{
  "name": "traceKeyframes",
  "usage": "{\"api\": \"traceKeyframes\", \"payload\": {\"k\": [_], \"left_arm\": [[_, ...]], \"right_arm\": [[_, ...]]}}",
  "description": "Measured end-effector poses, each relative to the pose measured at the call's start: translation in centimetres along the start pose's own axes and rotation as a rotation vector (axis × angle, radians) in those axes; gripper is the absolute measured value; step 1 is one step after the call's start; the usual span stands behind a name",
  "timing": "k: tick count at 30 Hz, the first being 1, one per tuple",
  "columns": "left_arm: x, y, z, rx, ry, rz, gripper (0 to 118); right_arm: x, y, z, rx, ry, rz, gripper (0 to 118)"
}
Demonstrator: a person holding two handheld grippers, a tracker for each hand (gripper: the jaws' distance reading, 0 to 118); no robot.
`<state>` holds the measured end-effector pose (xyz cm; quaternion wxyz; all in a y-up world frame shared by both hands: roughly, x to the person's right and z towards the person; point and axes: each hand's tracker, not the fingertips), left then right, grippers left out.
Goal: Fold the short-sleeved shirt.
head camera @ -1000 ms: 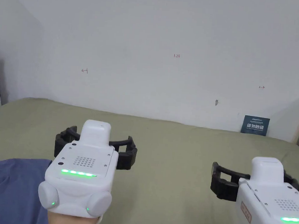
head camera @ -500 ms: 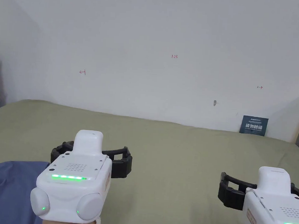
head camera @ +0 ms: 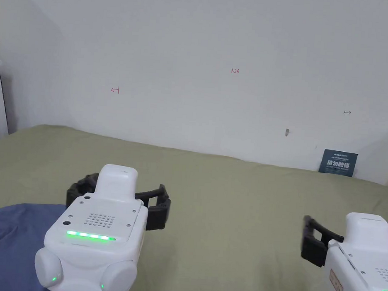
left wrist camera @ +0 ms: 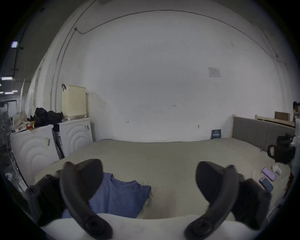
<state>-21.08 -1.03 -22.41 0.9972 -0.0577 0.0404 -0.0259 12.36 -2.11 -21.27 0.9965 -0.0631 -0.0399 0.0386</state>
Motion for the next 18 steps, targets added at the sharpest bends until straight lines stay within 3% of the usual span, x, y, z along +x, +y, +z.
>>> {"api": "traceKeyframes", "payload": {"k": [1, 2, 3, 5, 9, 14, 18], "left_arm": [[-0.1, -0.2, 0.1, 0.004, -0.018, 0.000, 78], [0.2, -0.3, 0.0, 0.002, -0.004, 0.002, 0], [-0.1, -0.6, -0.1, -0.013, 0.086, 0.005, 0], [-0.6, -0.9, 0.5, 0.003, 0.007, 0.038, 0], [-2.8, -0.4, 1.2, -0.020, 0.032, 0.043, 0], [-9.4, 0.3, 4.4, -0.054, 0.180, 0.125, 0], [-15.1, -0.7, 8.2, -0.069, 0.341, 0.102, 0]], "right_arm": [[-0.3, -0.1, -0.1, -0.003, -0.009, 0.017, 34], [-0.3, -0.2, -0.2, -0.014, -0.018, 0.043, 1], [-0.4, -0.5, -0.2, -0.011, -0.027, 0.043, 1], [-0.3, -0.5, -0.1, -0.019, 0.017, 0.025, 1], [-2.0, -0.1, -0.4, -0.029, 0.066, 0.035, 1], [-9.0, 1.1, -1.1, -0.029, 0.262, 0.031, 1], [-15.8, 1.8, -1.5, -0.015, 0.457, 0.047, 1]]}}
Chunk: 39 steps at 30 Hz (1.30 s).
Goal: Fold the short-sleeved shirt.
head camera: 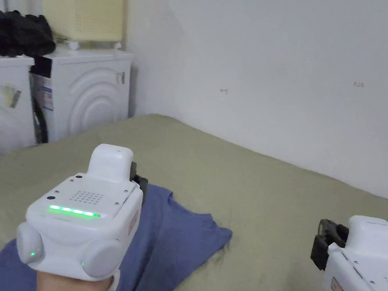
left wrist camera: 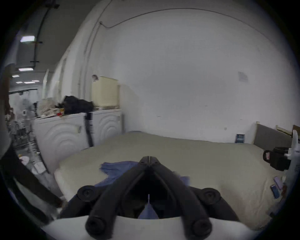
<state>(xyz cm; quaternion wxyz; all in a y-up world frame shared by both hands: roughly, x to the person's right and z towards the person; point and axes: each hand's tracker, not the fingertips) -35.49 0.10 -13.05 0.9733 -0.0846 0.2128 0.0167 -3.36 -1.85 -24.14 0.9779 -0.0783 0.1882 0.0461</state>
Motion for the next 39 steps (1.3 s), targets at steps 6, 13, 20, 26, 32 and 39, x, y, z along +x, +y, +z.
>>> {"api": "traceKeyframes", "payload": {"k": [6, 13, 20, 26, 32, 39], "left_arm": [[-6.9, -1.6, 2.0, -0.035, 0.161, 0.091, 0], [-7.5, -2.6, -0.4, -0.107, 0.086, 0.045, 2], [-6.0, 0.3, -12.1, -0.284, -0.211, -0.045, 106], [-2.2, -2.5, -26.3, -0.669, -0.375, 0.048, 106], [3.0, -10.2, -33.3, -0.907, -0.451, -0.032, 106], [5.0, -15.8, -35.2, -0.995, -0.396, -0.025, 105]], "right_arm": [[-5.9, -0.2, -2.5, -0.010, 0.135, 0.013, 1], [-5.1, -1.3, -3.6, -0.052, 0.146, -0.024, 1], [0.9, -1.4, -3.3, -0.093, 0.018, 0.020, 1], [5.6, -3.4, -2.8, -0.176, -0.109, 0.043, 1], [8.7, -6.3, -3.0, -0.295, -0.198, -0.019, 1], [9.2, -8.4, -3.8, -0.385, -0.205, -0.072, 1]]}}
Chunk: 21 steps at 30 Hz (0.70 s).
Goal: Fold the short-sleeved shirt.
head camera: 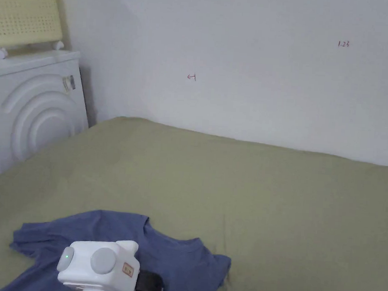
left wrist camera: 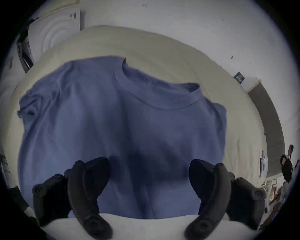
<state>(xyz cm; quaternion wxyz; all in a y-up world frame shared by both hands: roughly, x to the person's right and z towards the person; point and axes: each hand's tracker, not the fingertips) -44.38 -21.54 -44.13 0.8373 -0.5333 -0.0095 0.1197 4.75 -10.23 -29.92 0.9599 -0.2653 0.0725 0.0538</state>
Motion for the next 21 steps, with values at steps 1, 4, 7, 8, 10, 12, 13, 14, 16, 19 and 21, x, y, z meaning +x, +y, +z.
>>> {"api": "traceKeyframes", "payload": {"k": [1, 4, 7, 8, 10, 12, 13, 14, 16, 19, 21], "left_arm": [[0.5, -0.3, 0.1, 0.020, 0.038, -0.039, 104], [1.7, -0.5, 1.5, 0.027, 0.140, -0.130, 68], [1.5, -0.1, 2.9, 0.058, 0.091, -0.088, 0], [1.4, 0.1, 3.4, 0.050, 0.054, -0.060, 0], [1.1, 0.9, 4.6, 0.082, 0.013, -0.048, 0], [1.8, 1.7, 6.3, 0.129, -0.020, -0.028, 0], [2.5, 2.3, 6.9, 0.113, -0.022, -0.053, 0], [3.6, 2.7, 7.4, 0.126, -0.022, -0.085, 0], [6.2, 3.4, 8.6, 0.172, -0.052, -0.184, 0], [11.7, 4.6, 9.4, 0.198, -0.155, -0.253, 0], [16.3, 5.0, 9.4, 0.215, -0.206, -0.363, 0]], "right_arm": [[-0.2, -0.3, -0.1, -0.004, 0.000, 0.007, 1], [-0.5, -0.7, -0.4, -0.029, 0.003, 0.001, 1], [-0.3, -1.0, -0.2, -0.026, 0.017, -0.026, 1], [-0.2, -1.1, -0.1, -0.023, 0.018, -0.030, 1], [0.2, -1.2, 0.4, -0.023, 0.012, -0.031, 1], [1.0, -1.2, 1.0, -0.018, -0.003, -0.040, 1], [1.4, -1.3, 1.4, -0.012, -0.011, -0.050, 1], [1.9, -1.3, 1.8, -0.007, -0.020, -0.062, 1], [3.1, -1.4, 2.8, 0.006, -0.040, -0.097, 1], [4.7, -1.6, 4.5, 0.018, -0.084, -0.120, 1], [5.7, -1.7, 5.7, 0.020, -0.108, -0.120, 1]]}}
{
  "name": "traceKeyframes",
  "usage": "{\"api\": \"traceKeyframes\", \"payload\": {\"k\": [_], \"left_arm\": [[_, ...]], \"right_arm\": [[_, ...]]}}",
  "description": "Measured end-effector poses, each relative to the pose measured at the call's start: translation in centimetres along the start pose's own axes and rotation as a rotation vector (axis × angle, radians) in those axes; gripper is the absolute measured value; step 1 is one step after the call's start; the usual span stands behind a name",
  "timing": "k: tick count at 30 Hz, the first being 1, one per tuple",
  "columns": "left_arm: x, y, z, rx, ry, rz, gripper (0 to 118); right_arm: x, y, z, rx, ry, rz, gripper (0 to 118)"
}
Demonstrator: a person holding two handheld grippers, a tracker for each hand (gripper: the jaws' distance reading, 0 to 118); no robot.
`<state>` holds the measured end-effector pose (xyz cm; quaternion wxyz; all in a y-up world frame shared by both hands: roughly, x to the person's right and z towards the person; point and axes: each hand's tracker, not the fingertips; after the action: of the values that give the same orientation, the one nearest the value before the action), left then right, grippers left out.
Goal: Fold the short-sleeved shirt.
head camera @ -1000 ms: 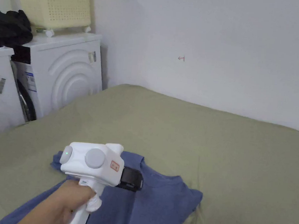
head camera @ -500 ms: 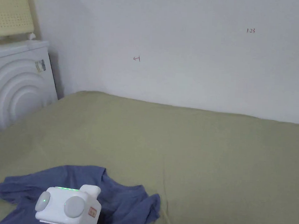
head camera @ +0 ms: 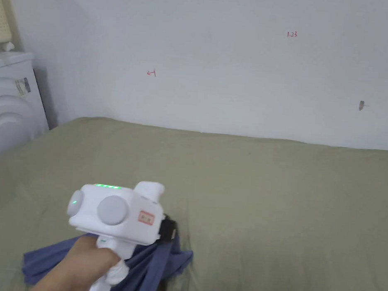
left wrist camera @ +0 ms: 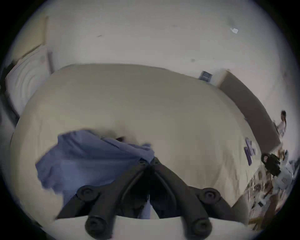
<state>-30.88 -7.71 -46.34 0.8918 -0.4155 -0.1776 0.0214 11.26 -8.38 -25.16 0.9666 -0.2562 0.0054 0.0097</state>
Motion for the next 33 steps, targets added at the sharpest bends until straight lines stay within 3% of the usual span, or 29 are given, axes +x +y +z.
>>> {"api": "traceKeyframes", "payload": {"k": [4, 10, 16, 20, 22, 23, 25, 26, 30, 33], "left_arm": [[10.3, 3.0, -3.7, -0.020, -0.150, -0.166, 0], [26.9, 2.2, -8.9, -0.082, -0.387, -0.445, 0], [38.4, -3.2, -11.2, -0.178, -0.593, -0.481, 0], [41.3, -7.8, -11.4, -0.206, -0.620, -0.497, 0], [40.8, -9.0, -11.2, -0.133, -0.585, -0.457, 2], [40.2, -9.1, -11.2, -0.120, -0.597, -0.412, 23], [37.5, -8.6, -10.1, -0.041, -0.630, -0.240, 102], [36.3, -8.2, -9.3, -0.007, -0.628, -0.190, 118], [27.2, -5.5, -3.8, 0.120, -0.616, 0.054, 118], [19.8, -5.2, 1.7, 0.234, -0.401, 0.134, 118]], "right_arm": [[3.1, -0.2, 2.9, 0.018, -0.073, -0.034, 1], [8.2, -0.8, 7.7, 0.044, -0.229, -0.093, 1], [12.2, -1.2, 11.7, 0.061, -0.363, -0.123, 1], [13.6, -1.6, 12.5, 0.068, -0.404, -0.138, 1], [13.8, -1.8, 12.2, 0.067, -0.405, -0.142, 1], [13.6, -1.7, 11.9, 0.066, -0.404, -0.142, 1], [13.4, -1.5, 11.2, 0.063, -0.382, -0.150, 1], [13.2, -1.4, 11.0, 0.069, -0.366, -0.156, 1], [11.6, -0.6, 9.7, 0.087, -0.308, -0.145, 1], [10.6, 0.0, 8.9, 0.096, -0.260, -0.142, 1]]}}
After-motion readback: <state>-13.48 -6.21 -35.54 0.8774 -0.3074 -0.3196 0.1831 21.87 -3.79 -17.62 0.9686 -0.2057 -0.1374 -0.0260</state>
